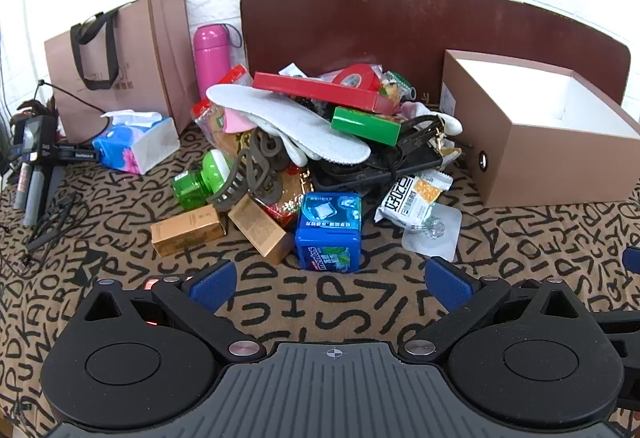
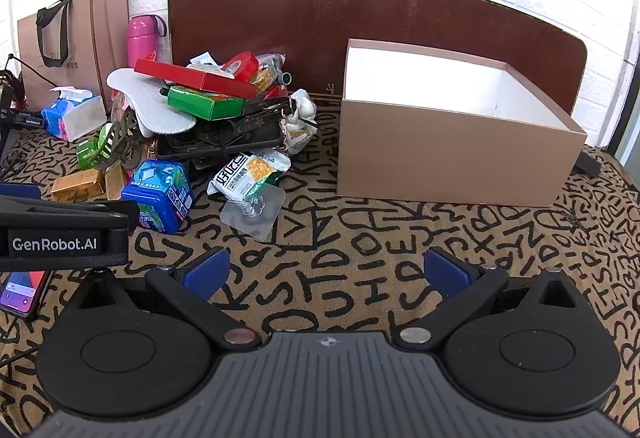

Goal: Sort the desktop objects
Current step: 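Move the left tool toward the blue square mint tin in the pile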

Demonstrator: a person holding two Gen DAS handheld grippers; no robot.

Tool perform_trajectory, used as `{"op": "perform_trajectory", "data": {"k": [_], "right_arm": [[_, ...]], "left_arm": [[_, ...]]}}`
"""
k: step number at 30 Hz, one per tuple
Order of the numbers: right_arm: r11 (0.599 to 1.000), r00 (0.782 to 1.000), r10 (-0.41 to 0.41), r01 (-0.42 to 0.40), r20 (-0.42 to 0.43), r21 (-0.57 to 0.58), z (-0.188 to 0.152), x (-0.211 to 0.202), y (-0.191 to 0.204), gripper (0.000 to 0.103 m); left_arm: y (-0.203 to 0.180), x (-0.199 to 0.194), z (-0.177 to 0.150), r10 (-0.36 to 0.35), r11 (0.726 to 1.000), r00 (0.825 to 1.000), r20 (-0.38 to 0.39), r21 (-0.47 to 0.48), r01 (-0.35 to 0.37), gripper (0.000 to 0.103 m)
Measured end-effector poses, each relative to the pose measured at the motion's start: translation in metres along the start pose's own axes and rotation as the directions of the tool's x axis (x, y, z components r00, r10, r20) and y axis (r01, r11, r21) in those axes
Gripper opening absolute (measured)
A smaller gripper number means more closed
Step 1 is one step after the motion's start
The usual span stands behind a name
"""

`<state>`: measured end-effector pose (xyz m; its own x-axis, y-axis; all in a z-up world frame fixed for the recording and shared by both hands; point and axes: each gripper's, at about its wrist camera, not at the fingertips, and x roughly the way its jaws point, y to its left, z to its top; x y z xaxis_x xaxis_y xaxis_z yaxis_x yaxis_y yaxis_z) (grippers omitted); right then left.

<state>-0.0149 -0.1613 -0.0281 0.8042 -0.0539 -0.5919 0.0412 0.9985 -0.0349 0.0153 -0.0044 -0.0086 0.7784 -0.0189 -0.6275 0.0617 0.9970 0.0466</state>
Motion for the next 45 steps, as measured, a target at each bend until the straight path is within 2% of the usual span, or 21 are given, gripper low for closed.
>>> {"op": "perform_trajectory", "data": {"k": [14, 18, 24, 28, 31, 37, 45], "right_arm": [[1.000, 1.000, 0.014, -0.014, -0.020, -0.010, -0.001, 0.011, 0.003, 0.103], [0.998, 0.998, 0.055, -0.055, -0.010, -0.026, -0.004, 0.017, 0.006, 0.103], [0.981, 0.987, 0.160, -0.158, 0.016, -0.115, -0.010, 0.032, 0.024, 0.103], [0.956, 0.970, 0.243, -0.238, 0.008, -0.173, -0.008, 0.048, 0.039, 0.097], [0.942, 0.963, 0.271, -0.267, -0.009, -0.204, -0.004, 0.062, 0.048, 0.091], [0.921, 0.942, 0.334, -0.331, -0.020, -0.206, 0.004, 0.083, 0.058, 0.082], [0.879, 0.913, 0.408, -0.402, -0.030, -0.256, 0.010, 0.102, 0.073, 0.070]], "left_arm": [[0.003, 0.014, -0.002, -0.004, 1.000, 1.000, -0.027, 0.000, 0.004, 0.103], [0.010, 0.021, -0.005, -0.028, 1.000, 0.999, -0.027, -0.008, 0.027, 0.103], [0.030, 0.033, -0.008, -0.072, 0.997, 0.997, -0.015, -0.041, 0.072, 0.103], [0.035, 0.045, -0.002, -0.094, 0.995, 0.995, -0.019, -0.034, 0.093, 0.103], [0.037, 0.054, 0.006, -0.126, 0.992, 0.992, -0.016, -0.016, 0.126, 0.103], [0.037, 0.080, 0.020, -0.217, 0.976, 0.975, -0.043, -0.014, 0.217, 0.091], [0.033, 0.104, 0.029, -0.272, 0.962, 0.958, -0.093, -0.025, 0.271, 0.082]]}}
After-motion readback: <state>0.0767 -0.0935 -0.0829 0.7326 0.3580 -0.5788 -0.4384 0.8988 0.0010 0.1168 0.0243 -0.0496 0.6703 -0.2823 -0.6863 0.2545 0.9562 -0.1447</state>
